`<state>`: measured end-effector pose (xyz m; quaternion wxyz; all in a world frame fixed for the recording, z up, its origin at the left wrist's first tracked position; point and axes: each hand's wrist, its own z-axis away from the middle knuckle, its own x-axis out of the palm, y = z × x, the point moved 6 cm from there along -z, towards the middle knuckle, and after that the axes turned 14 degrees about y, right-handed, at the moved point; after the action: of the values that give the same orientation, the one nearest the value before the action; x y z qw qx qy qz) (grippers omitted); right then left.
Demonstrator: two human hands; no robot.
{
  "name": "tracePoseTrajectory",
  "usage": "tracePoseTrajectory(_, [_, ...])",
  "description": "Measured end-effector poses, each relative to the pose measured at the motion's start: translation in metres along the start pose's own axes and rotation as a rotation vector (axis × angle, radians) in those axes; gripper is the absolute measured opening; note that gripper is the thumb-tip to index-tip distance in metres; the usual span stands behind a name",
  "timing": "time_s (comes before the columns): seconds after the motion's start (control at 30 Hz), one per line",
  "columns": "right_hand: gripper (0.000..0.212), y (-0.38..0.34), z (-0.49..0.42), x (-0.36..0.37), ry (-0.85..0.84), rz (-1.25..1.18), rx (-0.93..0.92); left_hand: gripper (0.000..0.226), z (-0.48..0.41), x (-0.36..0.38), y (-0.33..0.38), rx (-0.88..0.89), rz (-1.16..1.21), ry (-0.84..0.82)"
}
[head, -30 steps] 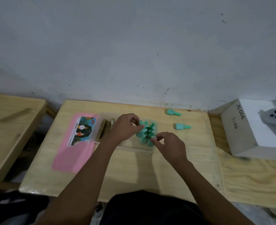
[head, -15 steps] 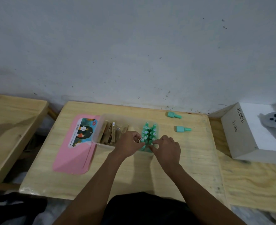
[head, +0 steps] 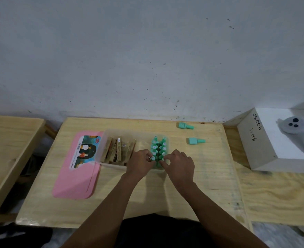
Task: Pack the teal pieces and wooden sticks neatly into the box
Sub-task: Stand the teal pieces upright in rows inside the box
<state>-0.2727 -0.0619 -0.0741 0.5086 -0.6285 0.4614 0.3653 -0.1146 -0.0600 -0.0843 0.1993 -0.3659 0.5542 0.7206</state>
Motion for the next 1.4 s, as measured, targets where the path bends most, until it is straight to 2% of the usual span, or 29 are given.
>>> tracePoseTrajectory(0.43, [0.031,0.004,-0.002,0.003,-0.064,-0.128,-0.012,0.016,0.0,0.004,-0.003,0.028,-0.014,0.002])
tracePoseTrajectory(0.57, [0.03,0.013,-0.001,-0.011,-0.03,-0.197,-0.007,0.019,0.0,0.003,-0.006,0.055,0.019,-0.014])
tracePoseTrajectory(0.63, [0.026,0.029,-0.006,-0.02,0.0,-0.213,0.056,0.02,0.0,0.002,-0.008,0.081,0.04,0.011])
tracePoseTrajectory(0.8, [0.02,0.094,-0.028,-0.027,0.028,-0.198,0.286,0.016,0.002,-0.011,0.017,0.24,0.105,0.201])
tracePoseTrajectory(0.97, [0.031,0.143,-0.048,-0.012,-0.104,-0.164,0.34,0.014,-0.003,-0.003,0.077,0.417,0.145,0.286])
tracePoseTrajectory(1.07, [0.037,0.155,-0.059,-0.008,-0.145,-0.161,0.343,0.011,-0.015,0.023,0.111,0.509,0.123,0.264])
tracePoseTrajectory(1.17, [0.041,0.158,-0.068,-0.004,-0.182,-0.114,0.306,0.016,-0.033,0.048,0.132,0.518,0.067,0.251])
tracePoseTrajectory(1.23, [0.044,0.16,-0.075,-0.001,-0.217,-0.092,0.275,0.028,-0.051,0.069,0.137,0.457,0.0,0.171])
tracePoseTrajectory(1.4, [0.05,0.162,-0.091,0.013,-0.295,-0.069,0.236,0.053,-0.09,0.112,0.137,0.385,-0.348,-0.081])
